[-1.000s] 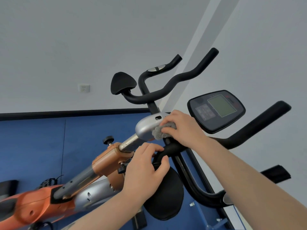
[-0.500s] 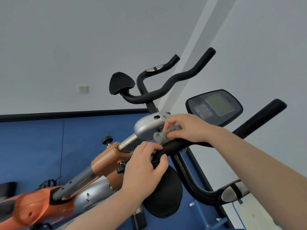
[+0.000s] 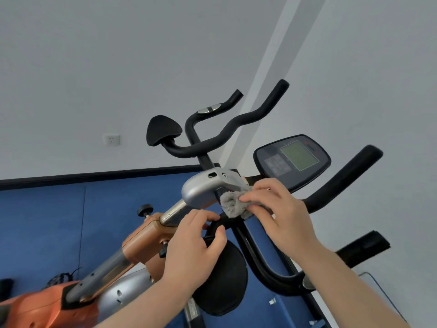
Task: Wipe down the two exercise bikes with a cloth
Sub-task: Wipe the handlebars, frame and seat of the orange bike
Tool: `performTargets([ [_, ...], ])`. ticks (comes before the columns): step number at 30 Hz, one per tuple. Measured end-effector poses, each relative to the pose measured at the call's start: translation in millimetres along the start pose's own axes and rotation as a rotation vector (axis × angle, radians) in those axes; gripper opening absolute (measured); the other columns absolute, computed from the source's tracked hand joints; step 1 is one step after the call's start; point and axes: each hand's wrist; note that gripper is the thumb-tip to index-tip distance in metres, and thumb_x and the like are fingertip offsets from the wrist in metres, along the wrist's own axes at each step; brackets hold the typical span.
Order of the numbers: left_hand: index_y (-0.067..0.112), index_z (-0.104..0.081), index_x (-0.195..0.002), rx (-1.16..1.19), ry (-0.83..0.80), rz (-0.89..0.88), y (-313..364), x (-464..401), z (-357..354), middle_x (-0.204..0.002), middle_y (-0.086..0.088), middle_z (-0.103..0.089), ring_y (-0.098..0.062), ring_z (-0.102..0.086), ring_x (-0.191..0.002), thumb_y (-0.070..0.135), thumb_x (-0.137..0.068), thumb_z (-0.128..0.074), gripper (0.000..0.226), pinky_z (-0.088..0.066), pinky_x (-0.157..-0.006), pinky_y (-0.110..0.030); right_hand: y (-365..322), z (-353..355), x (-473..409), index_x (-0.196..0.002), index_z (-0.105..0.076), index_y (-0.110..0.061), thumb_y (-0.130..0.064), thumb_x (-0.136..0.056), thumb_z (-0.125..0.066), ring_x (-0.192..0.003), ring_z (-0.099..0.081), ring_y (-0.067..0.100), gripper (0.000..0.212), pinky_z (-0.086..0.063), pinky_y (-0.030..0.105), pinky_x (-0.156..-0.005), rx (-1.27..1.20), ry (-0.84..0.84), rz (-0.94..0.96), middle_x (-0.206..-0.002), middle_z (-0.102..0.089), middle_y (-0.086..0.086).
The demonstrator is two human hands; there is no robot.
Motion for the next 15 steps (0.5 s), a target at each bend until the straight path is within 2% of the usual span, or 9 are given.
performTargets([
  [2,0.045,-0.056,-0.096,-0.01,0.002,0.003,0.8,0.5,-0.1,-0.103,0.031,-0.053,0.007,-0.052,-0.101,0.048,-0.082,-0.052,0.015,-0.037,-0.07,-0.01,-5.3,1.4,22.3,-0.101,-0.073,-0.017,-0.005,-0.086,-0.071,-0.087,-0.059,0.002,0.02,-0.05,0.018,-0.063,0.052,0.101,-0.02,-0.104,-0.055,-0.007],
  [4,0.046,-0.057,-0.095,-0.01,0.003,0.007,1.9,0.5,-0.3,-0.103,0.031,-0.053,0.008,-0.052,-0.099,0.047,-0.082,-0.052,0.014,-0.037,-0.069,-0.01,-13.6,-0.9,39.7,-0.101,-0.074,-0.019,-0.009,-0.085,-0.071,-0.085,-0.059,0.002,0.019,-0.05,0.018,-0.06,0.098,0.116,-0.059,-0.103,-0.057,-0.006],
  [6,0.047,-0.055,-0.094,-0.004,0.0,0.018,2.9,1.2,-0.2,-0.103,0.032,-0.052,0.008,-0.054,-0.094,0.047,-0.083,-0.052,0.012,-0.037,-0.066,-0.012,-20.7,-2.8,54.3,-0.103,-0.072,-0.024,-0.018,-0.088,-0.065,-0.08,-0.057,-0.001,0.018,-0.047,0.013,-0.057,0.125,0.066,-0.129,-0.104,-0.055,-0.011],
  [8,0.049,-0.054,-0.094,-0.001,-0.001,0.032,3.2,2.4,-0.4,-0.102,0.033,-0.052,0.009,-0.054,-0.082,0.049,-0.082,-0.051,0.012,-0.036,-0.063,-0.014,-21.9,-3.5,69.1,-0.105,-0.068,-0.034,-0.024,-0.09,-0.062,-0.074,-0.054,-0.002,0.019,-0.039,0.007,-0.055,0.148,-0.053,-0.286,-0.103,-0.047,-0.022],
  [10,0.051,-0.053,-0.095,0.0,0.007,0.046,2.9,2.1,-0.8,-0.101,0.033,-0.053,0.01,-0.054,-0.076,0.052,-0.081,-0.049,0.014,-0.037,-0.061,-0.016,-19.7,-6.8,75.7,-0.108,-0.063,-0.04,-0.028,-0.092,-0.06,-0.08,-0.055,-0.001,0.021,-0.039,0.006,-0.06,0.099,-0.147,-0.426,-0.104,-0.043,-0.027],
  [13,0.049,-0.055,-0.095,0.003,0.039,0.052,1.6,1.0,-1.3,-0.099,0.03,-0.056,0.008,-0.056,-0.089,0.055,-0.08,-0.047,0.019,-0.042,-0.066,-0.02,-23.0,-19.6,54.9,-0.106,-0.064,-0.035,-0.025,-0.092,-0.061,-0.089,-0.056,0.001,0.017,-0.042,0.009,-0.072,0.007,-0.168,-0.44,-0.105,-0.049,-0.024],
  [15,0.047,-0.056,-0.095,-0.023,0.051,0.047,2.2,1.4,-3.6,-0.097,0.027,-0.058,0.007,-0.055,-0.095,0.053,-0.082,-0.048,0.016,-0.043,-0.07,-0.018,-26.2,-24.6,42.7,-0.103,-0.066,-0.034,-0.025,-0.091,-0.063,-0.09,-0.056,0.003,0.015,-0.044,0.016,-0.075,-0.034,-0.166,-0.444,-0.104,-0.053,-0.02],
])
Point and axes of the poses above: each hand's wrist, its own x-axis away from the middle knuckle, its own z-axis out of the back of the hand, y = z × x
